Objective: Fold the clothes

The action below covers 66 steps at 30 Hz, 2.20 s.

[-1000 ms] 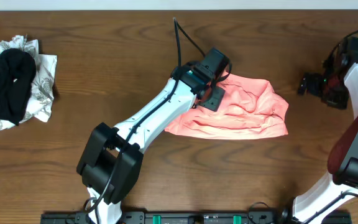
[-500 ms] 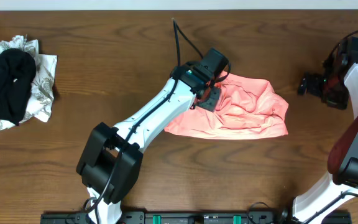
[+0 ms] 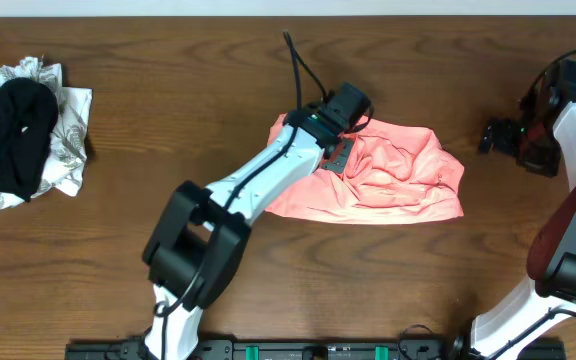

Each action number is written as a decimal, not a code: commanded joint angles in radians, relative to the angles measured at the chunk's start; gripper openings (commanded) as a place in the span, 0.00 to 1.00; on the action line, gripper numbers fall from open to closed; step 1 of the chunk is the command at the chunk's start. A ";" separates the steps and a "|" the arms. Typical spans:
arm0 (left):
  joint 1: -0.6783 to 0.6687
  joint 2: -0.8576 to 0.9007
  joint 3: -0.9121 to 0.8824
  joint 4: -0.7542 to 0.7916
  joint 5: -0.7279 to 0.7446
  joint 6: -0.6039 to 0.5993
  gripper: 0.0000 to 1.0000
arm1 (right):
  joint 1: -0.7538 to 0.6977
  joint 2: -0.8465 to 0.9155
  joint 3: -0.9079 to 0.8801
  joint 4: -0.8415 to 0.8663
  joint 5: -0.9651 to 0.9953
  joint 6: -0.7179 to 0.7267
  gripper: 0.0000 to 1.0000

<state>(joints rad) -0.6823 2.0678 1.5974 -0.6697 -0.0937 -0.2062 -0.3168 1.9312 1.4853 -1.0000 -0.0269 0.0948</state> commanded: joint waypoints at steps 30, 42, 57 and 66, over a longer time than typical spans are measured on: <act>-0.017 -0.064 0.020 0.169 -0.066 -0.049 0.06 | -0.003 -0.009 -0.008 0.002 -0.006 0.010 0.99; 0.045 -0.054 -0.023 0.084 -0.117 -0.050 0.06 | -0.003 -0.009 -0.008 0.006 -0.008 0.013 0.99; 0.020 0.021 -0.029 0.104 0.107 -0.062 0.06 | -0.003 -0.009 -0.008 0.006 -0.007 0.013 0.99; -0.015 0.026 -0.029 0.091 0.118 -0.089 0.06 | -0.003 -0.009 -0.008 0.006 -0.007 0.013 0.99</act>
<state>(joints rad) -0.6758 2.0743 1.5768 -0.5789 0.0101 -0.2741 -0.3168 1.9312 1.4834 -0.9970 -0.0299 0.0952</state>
